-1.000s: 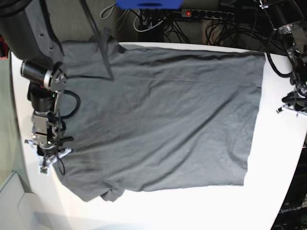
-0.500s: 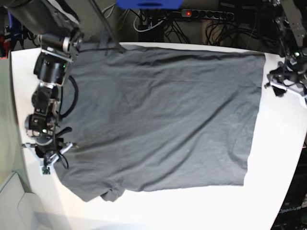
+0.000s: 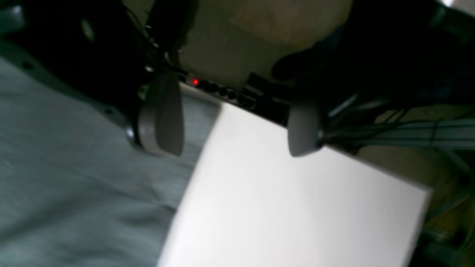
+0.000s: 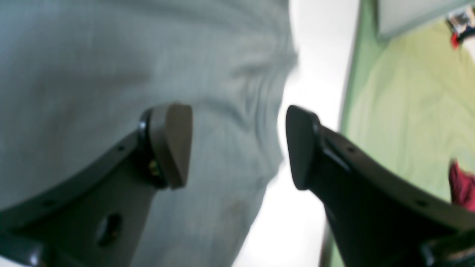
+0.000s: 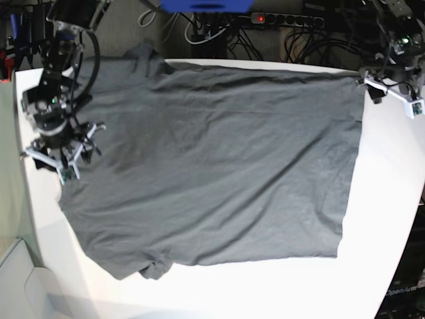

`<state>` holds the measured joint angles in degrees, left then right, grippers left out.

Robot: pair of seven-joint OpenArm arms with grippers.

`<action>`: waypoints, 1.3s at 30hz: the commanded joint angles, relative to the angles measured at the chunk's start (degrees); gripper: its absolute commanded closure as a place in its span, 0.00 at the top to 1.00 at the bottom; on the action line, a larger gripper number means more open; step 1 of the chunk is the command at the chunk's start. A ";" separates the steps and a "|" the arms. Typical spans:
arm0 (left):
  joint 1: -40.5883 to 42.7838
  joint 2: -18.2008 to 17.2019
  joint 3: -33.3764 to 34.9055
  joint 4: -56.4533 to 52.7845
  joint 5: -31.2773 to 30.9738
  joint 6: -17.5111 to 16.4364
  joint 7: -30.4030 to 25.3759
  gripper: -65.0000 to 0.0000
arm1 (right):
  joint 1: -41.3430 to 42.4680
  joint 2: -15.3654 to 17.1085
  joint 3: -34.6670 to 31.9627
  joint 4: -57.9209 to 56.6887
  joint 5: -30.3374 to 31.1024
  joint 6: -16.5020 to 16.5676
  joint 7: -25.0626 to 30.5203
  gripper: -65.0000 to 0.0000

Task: Layout the t-shirt on the table in an organized manner, then fold the t-shirt properly
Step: 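Drag the shirt side with the right gripper away from the left gripper, then hold the shirt shoulder corners with both grippers, stretching it flat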

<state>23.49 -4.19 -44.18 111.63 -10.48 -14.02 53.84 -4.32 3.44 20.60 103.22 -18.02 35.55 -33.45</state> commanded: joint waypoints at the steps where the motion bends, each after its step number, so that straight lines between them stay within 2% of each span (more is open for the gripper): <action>1: -0.23 -0.52 -0.26 0.59 -0.38 -0.97 -0.88 0.66 | -0.47 0.29 0.45 2.41 0.83 -0.43 1.58 0.62; 7: -1.38 -0.52 -0.17 -2.14 -0.46 -2.46 -2.55 0.66 | -4.78 -2.08 6.17 5.40 0.83 0.10 1.58 0.62; 10: -2.43 -0.61 -0.08 -6.45 -0.46 -2.55 -3.78 0.66 | -5.93 -2.34 9.07 5.57 0.83 3.97 1.58 0.62; 13: -3.22 -0.78 -0.08 -10.23 -0.55 -2.73 -4.83 0.66 | -6.28 -3.84 13.38 5.92 0.83 4.45 1.76 0.62; 16: -3.31 -0.78 0.80 -12.60 -0.55 -5.28 -7.73 0.66 | -6.01 -4.19 16.10 5.92 0.83 4.45 1.67 0.62; 25: -3.66 -0.96 5.11 -16.12 -0.38 -5.72 -8.53 0.66 | -6.19 -4.28 18.48 5.92 0.83 4.45 1.58 0.62; 39: -1.64 -0.69 5.19 -16.03 -0.03 -5.89 -8.09 0.66 | -6.28 -4.28 18.48 6.01 0.83 4.45 1.58 0.62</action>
<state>21.82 -4.58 -38.89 94.98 -10.96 -19.75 45.30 -10.85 -1.43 38.94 108.03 -17.54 40.25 -32.99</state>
